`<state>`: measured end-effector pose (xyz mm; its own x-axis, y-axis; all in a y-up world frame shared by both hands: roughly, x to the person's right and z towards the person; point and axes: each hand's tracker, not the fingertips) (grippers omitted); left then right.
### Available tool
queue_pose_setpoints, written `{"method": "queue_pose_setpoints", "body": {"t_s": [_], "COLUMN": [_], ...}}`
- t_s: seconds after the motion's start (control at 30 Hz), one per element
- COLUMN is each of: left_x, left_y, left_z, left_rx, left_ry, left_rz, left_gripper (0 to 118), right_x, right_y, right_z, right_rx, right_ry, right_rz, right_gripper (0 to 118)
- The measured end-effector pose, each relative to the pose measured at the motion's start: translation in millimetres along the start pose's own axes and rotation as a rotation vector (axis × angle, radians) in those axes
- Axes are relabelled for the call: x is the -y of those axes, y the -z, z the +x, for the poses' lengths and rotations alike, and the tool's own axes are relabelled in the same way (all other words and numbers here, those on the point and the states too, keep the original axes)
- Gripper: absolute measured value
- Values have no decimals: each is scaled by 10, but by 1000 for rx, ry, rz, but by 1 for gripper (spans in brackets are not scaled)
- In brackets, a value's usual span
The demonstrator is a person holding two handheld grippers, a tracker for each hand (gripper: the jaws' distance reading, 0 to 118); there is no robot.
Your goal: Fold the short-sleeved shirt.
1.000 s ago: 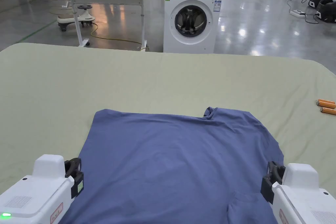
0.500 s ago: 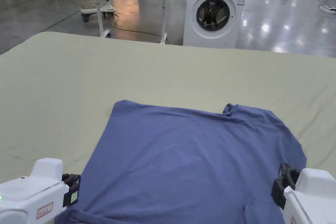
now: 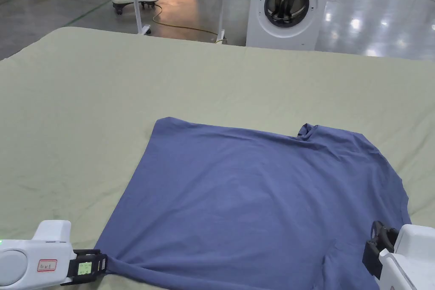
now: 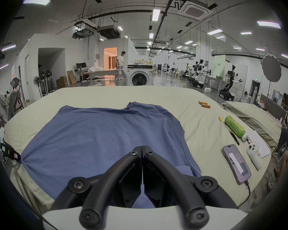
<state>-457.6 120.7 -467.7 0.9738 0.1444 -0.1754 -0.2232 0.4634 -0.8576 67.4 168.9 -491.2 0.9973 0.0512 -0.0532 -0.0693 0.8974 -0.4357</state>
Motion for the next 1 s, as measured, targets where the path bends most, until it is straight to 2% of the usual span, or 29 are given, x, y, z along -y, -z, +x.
{"method": "queue_pose_setpoints", "body": {"t_s": [0.2,0.27,0.33,0.37,0.47,0.5,0.53,0.6,0.63,0.67,0.9,0.93,0.97,1.0], "left_x": [37,33,24,20,36,28,38,39,40,62,39,55,58,58], "left_y": [102,93,83,89,107,89,70,43,35,-10,-33,-61,-69,-70], "left_z": [129,179,237,263,302,294,287,258,241,264,161,204,211,210], "left_rx": [-77,-70,-36,-4,-54,-52,-49,-41,-35,-29,-8,-7,-6,-5], "left_ry": [75,97,124,121,165,157,152,148,144,138,121,122,123,124], "left_rz": [12,14,15,13,8,11,14,19,22,23,30,29,29,29], "left_gripper": [61,45,15,4,3,3,3,3,3,2,2,2,2,2], "right_x": [90,124,163,177,204,213,222,254,280,314,699,739,783,823], "right_y": [-43,-55,-64,-73,-121,-147,-175,-219,-233,-248,-191,-162,-127,-91], "right_z": [158,222,303,360,544,622,702,836,895,940,986,975,969,966], "right_rx": [30,40,57,63,83,85,83,66,43,25,-16,-24,-36,-41], "right_ry": [-10,-12,-18,-18,-14,-14,-13,-18,-18,-6,6,12,23,35], "right_rz": [-36,-50,-72,-85,-133,-150,-173,-252,-293,-314,-463,-467,-469,-474], "right_gripper": [0,0,0,0,1,6,15,51,59,61,61,58,51,38]}}
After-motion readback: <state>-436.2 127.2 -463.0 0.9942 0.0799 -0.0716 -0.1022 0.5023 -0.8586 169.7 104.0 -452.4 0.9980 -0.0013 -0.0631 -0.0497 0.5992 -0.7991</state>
